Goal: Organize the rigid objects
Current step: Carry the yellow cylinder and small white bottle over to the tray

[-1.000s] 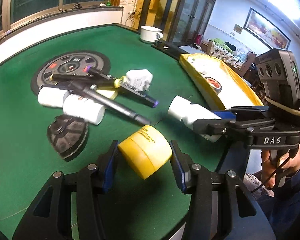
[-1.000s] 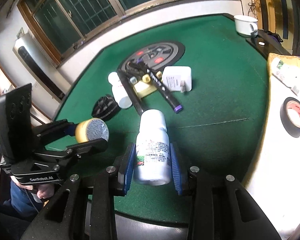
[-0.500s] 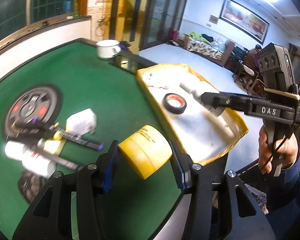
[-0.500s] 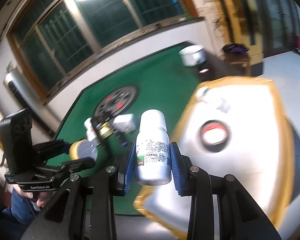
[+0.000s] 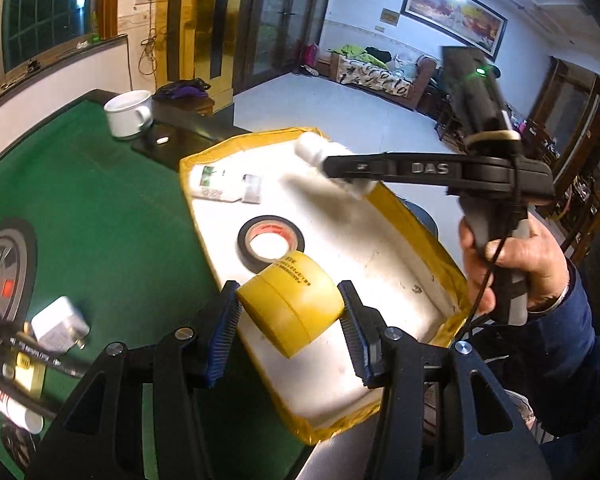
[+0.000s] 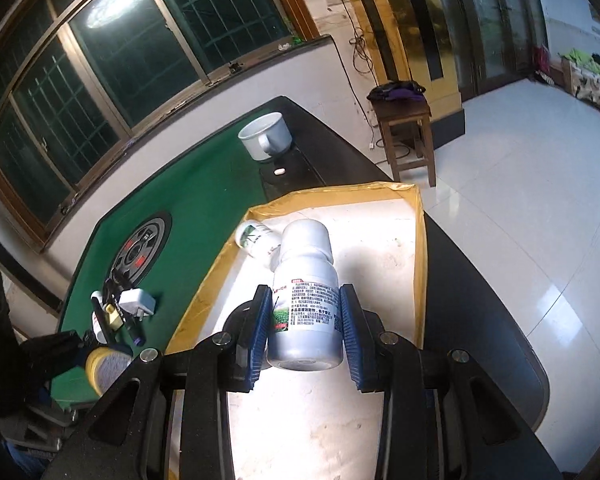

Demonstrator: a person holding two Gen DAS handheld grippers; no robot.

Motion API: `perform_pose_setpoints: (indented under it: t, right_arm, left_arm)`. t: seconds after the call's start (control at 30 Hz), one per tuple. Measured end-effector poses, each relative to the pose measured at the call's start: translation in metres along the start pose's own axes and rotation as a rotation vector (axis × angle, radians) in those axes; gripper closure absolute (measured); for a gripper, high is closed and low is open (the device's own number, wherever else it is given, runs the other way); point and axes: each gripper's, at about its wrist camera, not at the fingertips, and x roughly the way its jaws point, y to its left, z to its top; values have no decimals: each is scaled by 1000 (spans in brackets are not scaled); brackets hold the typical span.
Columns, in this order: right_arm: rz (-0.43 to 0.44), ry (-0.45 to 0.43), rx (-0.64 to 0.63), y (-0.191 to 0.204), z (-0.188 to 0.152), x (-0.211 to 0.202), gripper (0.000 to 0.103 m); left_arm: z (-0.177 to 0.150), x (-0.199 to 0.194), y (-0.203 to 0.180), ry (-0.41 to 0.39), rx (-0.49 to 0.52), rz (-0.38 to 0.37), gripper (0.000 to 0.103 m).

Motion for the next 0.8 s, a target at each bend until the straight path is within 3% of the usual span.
perform_pose_setpoints:
  t: [0.4,0.6,0.8]
  right_arm:
    - [4,-14,-36,-6,32,16,72]
    - [107,35,35,-15,46,50,72]
    - [120,46,17,7,60,77,72]
  left_arm:
    - [9,12,6,4,-17,-9,56]
    - [9,11,8,1,-16,-13,56]
    - [14,15,18,-5,-41,-5,56]
